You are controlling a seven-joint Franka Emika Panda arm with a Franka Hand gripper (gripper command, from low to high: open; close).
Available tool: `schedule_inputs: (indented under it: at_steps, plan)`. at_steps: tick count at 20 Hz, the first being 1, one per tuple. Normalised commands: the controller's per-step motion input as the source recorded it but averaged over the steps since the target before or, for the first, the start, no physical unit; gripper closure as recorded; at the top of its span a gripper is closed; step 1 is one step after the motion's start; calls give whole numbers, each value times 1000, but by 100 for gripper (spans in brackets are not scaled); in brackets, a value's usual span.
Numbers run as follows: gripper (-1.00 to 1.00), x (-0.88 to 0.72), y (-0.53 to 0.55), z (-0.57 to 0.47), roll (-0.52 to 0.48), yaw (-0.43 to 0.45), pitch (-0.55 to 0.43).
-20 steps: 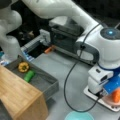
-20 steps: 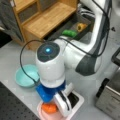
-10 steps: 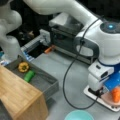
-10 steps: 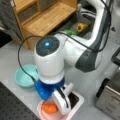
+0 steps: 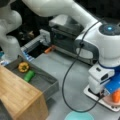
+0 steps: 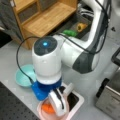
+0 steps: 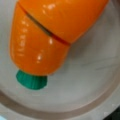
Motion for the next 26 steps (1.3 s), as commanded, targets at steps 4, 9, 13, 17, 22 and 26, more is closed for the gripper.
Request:
schedule_inputs:
  at_steps: [4,9,13,17,22,26]
  plan:
    - [-100,639,77,117,-157,-135,182]
    - [-100,564,56,132,-180,-101,214]
    - [-100,462,78,138,-198,-104,242]
    - [-100,397,111,156,-210,-108,263]
    - [-100,371,135,158,-217,-112,270]
    - [-100,346,159,114,-225,-121,255]
